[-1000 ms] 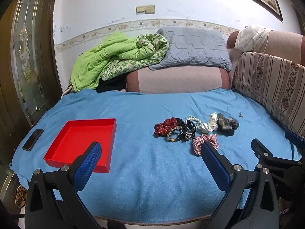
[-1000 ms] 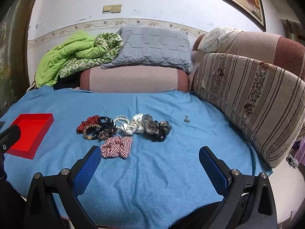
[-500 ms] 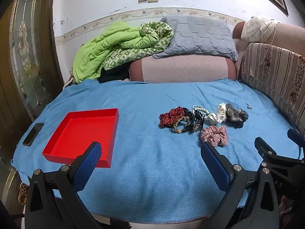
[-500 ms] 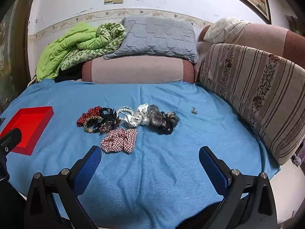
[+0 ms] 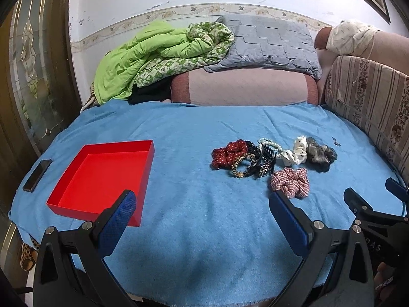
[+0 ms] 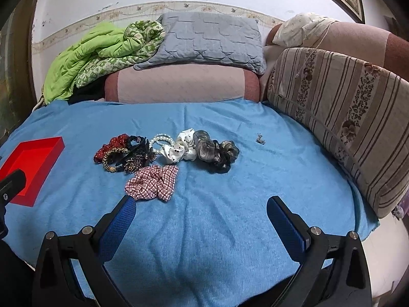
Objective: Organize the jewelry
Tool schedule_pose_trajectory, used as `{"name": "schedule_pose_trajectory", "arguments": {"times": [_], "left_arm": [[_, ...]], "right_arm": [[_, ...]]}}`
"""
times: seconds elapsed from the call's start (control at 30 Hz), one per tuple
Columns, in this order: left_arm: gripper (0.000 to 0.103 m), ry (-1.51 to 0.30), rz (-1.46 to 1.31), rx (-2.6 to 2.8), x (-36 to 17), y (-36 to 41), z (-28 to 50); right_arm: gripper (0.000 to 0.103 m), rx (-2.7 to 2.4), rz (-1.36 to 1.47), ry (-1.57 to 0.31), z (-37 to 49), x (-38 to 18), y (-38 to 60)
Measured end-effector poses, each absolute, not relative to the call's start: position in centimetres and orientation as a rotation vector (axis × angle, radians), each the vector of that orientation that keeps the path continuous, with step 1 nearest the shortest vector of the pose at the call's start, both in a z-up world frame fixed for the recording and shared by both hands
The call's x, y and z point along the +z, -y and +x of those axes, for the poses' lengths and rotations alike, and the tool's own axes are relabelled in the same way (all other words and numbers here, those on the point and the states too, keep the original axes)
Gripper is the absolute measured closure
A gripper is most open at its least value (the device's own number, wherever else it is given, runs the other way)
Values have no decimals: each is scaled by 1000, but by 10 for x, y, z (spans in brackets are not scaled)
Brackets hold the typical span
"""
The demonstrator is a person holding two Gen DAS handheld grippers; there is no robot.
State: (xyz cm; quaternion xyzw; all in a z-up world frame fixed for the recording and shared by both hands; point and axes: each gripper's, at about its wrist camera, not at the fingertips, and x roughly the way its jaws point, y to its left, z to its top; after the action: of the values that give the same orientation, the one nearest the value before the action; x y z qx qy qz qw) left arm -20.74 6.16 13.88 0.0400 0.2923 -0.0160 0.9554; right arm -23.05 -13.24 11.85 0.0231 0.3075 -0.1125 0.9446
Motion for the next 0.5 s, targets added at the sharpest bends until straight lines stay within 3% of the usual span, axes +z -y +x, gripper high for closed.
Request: {"name": "schedule_pose_trajectory", "arguments": {"times": [0.5], "left_arm": [[0, -664, 60, -23, 119, -64, -166]], "right_arm": [[0, -203, 18, -662, -195, 109, 145]]}}
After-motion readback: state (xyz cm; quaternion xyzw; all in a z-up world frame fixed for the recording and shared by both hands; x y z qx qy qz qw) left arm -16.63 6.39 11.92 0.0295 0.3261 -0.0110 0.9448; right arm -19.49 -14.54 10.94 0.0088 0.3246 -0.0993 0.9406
